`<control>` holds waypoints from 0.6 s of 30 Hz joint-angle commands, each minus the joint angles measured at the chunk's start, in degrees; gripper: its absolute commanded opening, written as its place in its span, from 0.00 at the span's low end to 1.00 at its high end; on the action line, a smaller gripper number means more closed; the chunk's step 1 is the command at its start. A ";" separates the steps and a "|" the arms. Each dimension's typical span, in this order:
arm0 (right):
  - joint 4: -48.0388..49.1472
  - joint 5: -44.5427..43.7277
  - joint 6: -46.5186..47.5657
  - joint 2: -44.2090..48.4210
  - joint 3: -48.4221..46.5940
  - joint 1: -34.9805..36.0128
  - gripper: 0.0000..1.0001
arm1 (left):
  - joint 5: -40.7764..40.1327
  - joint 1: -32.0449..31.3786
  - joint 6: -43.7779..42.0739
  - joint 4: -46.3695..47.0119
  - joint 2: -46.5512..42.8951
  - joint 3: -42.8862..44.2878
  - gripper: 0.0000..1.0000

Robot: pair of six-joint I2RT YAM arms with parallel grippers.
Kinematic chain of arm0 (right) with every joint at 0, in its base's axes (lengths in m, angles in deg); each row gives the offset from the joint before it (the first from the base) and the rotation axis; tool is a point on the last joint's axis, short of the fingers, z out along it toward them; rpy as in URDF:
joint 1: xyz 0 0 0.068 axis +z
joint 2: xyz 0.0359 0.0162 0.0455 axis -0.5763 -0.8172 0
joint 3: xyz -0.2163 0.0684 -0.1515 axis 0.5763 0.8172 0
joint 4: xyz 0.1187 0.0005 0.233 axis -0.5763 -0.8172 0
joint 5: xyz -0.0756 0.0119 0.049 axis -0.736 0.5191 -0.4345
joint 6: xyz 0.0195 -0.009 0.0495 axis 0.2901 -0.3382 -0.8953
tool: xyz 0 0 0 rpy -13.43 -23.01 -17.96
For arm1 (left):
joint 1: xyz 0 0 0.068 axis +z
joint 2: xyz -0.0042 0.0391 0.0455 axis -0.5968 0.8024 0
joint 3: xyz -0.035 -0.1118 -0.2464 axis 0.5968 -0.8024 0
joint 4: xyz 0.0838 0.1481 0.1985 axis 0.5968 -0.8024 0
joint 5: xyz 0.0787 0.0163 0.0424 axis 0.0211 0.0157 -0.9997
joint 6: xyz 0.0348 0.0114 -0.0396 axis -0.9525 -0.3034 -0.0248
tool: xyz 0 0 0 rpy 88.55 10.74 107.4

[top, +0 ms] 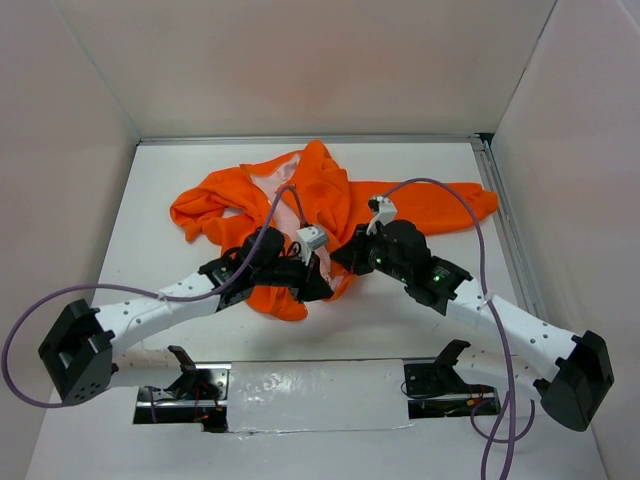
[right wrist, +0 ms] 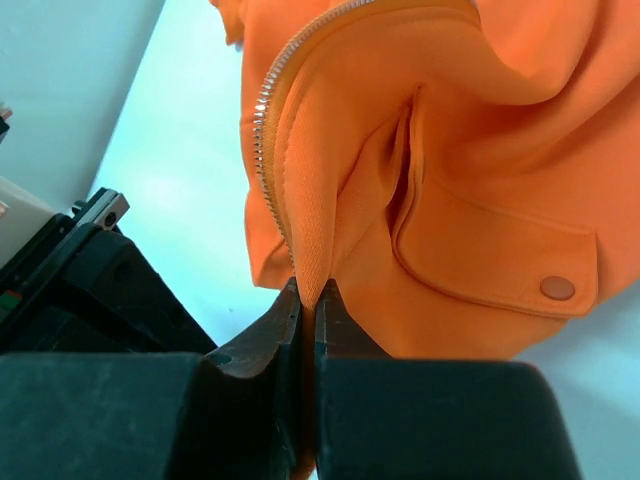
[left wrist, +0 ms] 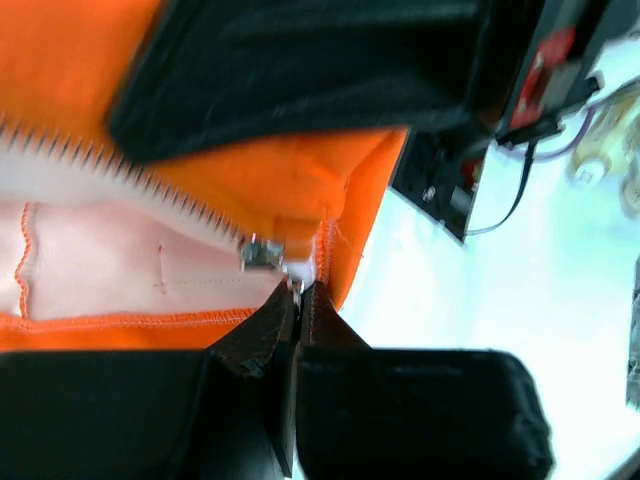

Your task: Zip up the jacket

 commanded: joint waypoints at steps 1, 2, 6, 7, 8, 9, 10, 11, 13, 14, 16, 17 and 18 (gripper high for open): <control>4.68 -10.41 -1.17 1.31 -6.66 -2.96 0.00 | 4.77 -1.34 4.99 -0.45 -5.86 -5.67 0.00; 4.42 -11.11 -1.43 1.31 -7.19 -3.23 0.00 | 4.95 -1.43 5.97 -0.36 -7.69 -6.74 0.00; 5.82 -10.51 -1.17 1.84 -6.76 -4.38 0.00 | 9.77 -1.52 8.08 3.15 -10.00 -11.93 0.00; 5.91 -9.98 -0.74 2.27 -6.50 -4.90 0.00 | 10.57 -1.60 8.52 3.25 -10.00 -12.03 0.00; 8.09 -9.37 -0.47 2.54 -5.89 -5.08 0.00 | 10.84 -1.69 8.87 2.55 -9.74 -11.68 0.00; 8.54 -8.32 -0.38 2.89 -5.27 -5.17 0.00 | 10.93 -1.61 8.88 2.11 -9.47 -11.41 0.05; 8.98 -7.18 1.01 3.24 -5.01 -5.17 0.00 | 10.40 -1.60 9.05 1.67 -9.38 -11.06 0.11; 9.33 -6.38 1.37 3.42 -4.13 -5.17 0.00 | 10.14 -1.69 8.79 0.97 -9.12 -10.28 0.27; 10.39 -2.36 3.99 3.94 -2.29 -5.08 0.00 | 8.13 -1.61 8.44 0.18 -8.94 -9.31 0.44; 10.57 0.28 4.54 4.21 -1.93 -4.91 0.00 | 7.24 -1.60 7.92 0.00 -8.86 -8.08 0.50; 9.87 6.67 8.20 4.56 -1.14 -4.99 0.00 | 5.31 -1.52 7.12 -0.97 -8.16 -6.67 0.60; 8.82 7.42 8.84 4.82 -1.22 -4.91 0.00 | 4.78 -1.43 6.42 -1.32 -7.98 -5.01 0.64; 7.94 8.47 9.54 5.17 -1.22 -4.91 0.00 | 4.25 -1.08 6.07 -2.97 -7.63 -4.30 0.68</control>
